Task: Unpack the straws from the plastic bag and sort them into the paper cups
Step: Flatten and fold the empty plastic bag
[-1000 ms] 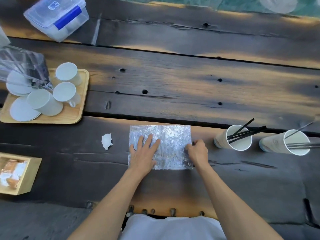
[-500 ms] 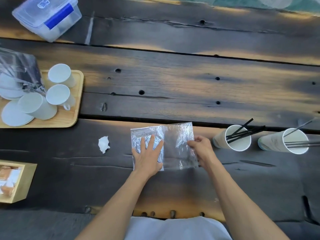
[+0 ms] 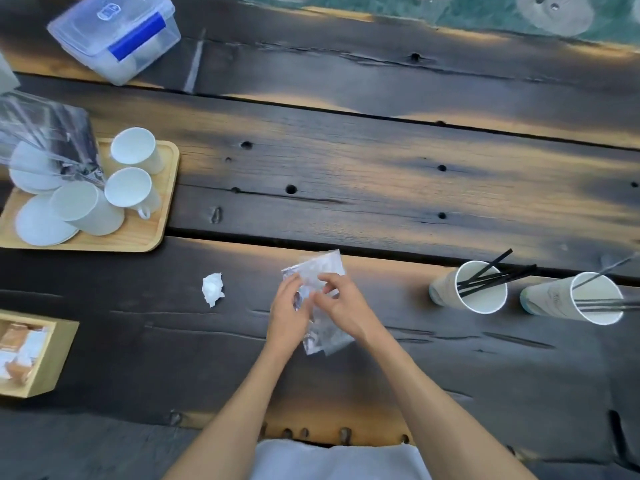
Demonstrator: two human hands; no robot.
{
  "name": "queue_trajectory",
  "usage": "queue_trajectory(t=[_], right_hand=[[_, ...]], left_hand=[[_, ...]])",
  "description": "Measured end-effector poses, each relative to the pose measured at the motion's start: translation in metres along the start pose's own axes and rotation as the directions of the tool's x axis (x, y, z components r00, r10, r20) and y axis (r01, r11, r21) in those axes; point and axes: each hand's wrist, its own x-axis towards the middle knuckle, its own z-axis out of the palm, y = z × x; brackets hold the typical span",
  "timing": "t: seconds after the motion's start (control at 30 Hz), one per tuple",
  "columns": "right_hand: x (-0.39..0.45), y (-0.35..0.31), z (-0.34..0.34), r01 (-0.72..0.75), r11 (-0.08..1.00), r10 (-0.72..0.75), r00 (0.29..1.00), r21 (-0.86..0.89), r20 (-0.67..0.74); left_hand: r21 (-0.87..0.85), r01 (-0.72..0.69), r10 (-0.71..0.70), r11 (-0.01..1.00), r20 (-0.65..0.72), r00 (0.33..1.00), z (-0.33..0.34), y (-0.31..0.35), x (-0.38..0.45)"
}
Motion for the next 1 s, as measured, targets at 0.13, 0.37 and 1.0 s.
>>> queue_trajectory(t=[0.13, 0.37, 1.0], right_hand=[[0.010, 0.012, 0.023, -0.033, 0.981, 0.052, 0.994, -0.189, 0.100], [0.012, 0.025, 0.025, -0.046, 0.965, 0.086, 0.985, -0.258, 0.148], [0.038, 0.050, -0.040, -0.261, 0.808, 0.070, 0.933, -0.528, -0.353]], left_hand=[[-0.157, 0.087, -0.114, 0.984, -0.172, 0.978, -0.031, -0.002, -0.004], [0.263, -0.069, 0.130, 0.962, -0.220, 0.967, -0.031, 0.003, 0.011], [0.511, 0.204, -0.322, 0.835, 0.153, 0.934, -0.003, 0.026, 0.043]])
